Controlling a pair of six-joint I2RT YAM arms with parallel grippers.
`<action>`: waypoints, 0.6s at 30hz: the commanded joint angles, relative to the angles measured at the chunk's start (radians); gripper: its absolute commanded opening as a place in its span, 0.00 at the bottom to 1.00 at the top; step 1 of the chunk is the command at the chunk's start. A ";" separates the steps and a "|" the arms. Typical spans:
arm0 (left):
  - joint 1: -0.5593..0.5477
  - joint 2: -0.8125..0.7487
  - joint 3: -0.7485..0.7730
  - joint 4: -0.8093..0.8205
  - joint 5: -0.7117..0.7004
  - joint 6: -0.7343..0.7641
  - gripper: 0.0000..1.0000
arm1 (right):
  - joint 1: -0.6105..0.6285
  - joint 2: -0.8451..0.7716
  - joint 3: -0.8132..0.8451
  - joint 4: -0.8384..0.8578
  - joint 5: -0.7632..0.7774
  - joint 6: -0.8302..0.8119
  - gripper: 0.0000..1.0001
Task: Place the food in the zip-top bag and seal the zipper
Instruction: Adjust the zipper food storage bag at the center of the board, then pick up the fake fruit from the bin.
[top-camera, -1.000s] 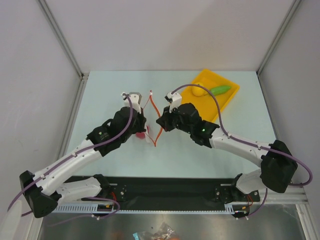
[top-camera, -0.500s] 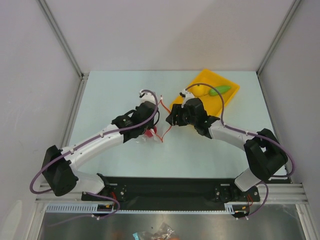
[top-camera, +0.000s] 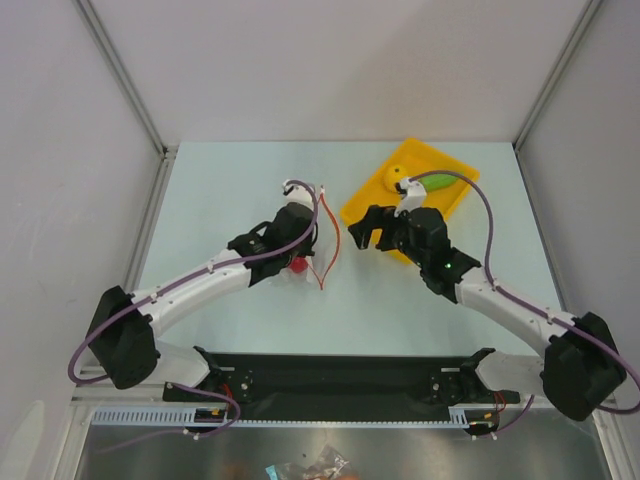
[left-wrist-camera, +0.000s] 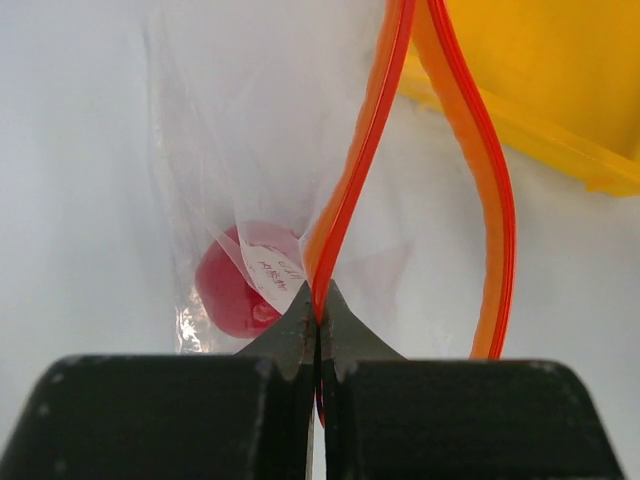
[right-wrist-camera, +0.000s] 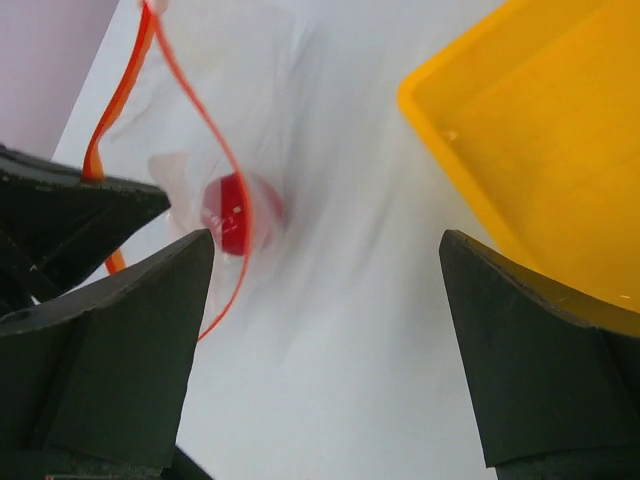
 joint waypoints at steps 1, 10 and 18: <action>0.006 -0.017 -0.032 0.104 0.068 -0.002 0.00 | -0.045 -0.073 -0.051 0.083 0.149 -0.004 1.00; 0.006 -0.093 -0.115 0.194 0.111 -0.023 0.00 | -0.340 0.254 0.320 -0.153 0.103 0.045 1.00; 0.006 -0.098 -0.129 0.200 0.105 -0.022 0.00 | -0.413 0.635 0.660 -0.310 0.059 -0.107 1.00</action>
